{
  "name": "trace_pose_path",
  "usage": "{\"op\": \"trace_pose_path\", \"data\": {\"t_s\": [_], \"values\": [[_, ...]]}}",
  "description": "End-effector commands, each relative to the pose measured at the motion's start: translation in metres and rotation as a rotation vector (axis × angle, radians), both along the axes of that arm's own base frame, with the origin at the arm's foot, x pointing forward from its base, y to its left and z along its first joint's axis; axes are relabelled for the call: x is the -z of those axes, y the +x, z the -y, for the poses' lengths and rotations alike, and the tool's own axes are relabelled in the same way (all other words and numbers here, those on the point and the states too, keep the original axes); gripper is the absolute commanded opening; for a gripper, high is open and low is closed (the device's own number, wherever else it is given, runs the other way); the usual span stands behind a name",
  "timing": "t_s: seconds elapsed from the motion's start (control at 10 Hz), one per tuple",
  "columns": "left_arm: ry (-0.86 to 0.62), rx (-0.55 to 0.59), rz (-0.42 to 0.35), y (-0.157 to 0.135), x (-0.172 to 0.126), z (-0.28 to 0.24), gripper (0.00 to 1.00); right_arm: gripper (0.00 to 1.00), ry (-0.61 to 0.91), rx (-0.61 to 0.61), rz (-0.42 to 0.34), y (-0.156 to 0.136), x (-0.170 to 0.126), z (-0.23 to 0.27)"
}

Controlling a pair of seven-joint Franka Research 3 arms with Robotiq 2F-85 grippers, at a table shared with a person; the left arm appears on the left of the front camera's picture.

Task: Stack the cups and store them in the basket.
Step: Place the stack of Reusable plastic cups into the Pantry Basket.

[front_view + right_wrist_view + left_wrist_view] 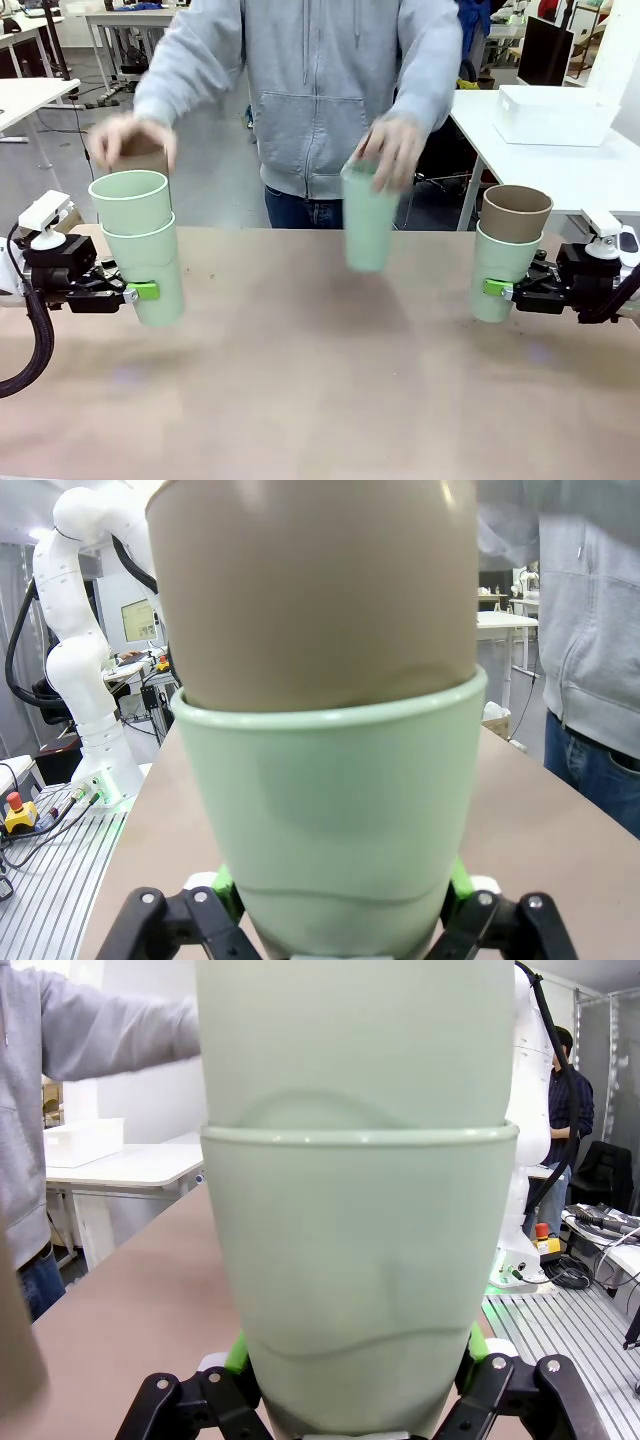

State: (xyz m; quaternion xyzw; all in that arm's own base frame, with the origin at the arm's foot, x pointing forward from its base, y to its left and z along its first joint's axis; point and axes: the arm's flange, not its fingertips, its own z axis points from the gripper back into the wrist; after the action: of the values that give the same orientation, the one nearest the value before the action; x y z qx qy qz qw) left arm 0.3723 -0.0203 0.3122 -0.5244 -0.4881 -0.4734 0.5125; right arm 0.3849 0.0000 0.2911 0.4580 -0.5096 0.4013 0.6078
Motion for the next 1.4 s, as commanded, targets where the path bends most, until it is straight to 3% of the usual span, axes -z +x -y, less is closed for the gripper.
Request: {"op": "trace_pose_path", "data": {"t_s": [0.0, 1.3], "values": [[-0.006, 0.003, 0.005, -0.0010, -0.0021, 0.0008, 0.85, 0.86, 0.000, 0.001, 0.011, 0.0006, -0.0021, -0.0006], [-0.006, 0.003, 0.005, -0.0010, -0.0021, 0.0008, 0.85, 0.86, 0.000, 0.001, 0.011, 0.0006, -0.0021, -0.0006]]}}
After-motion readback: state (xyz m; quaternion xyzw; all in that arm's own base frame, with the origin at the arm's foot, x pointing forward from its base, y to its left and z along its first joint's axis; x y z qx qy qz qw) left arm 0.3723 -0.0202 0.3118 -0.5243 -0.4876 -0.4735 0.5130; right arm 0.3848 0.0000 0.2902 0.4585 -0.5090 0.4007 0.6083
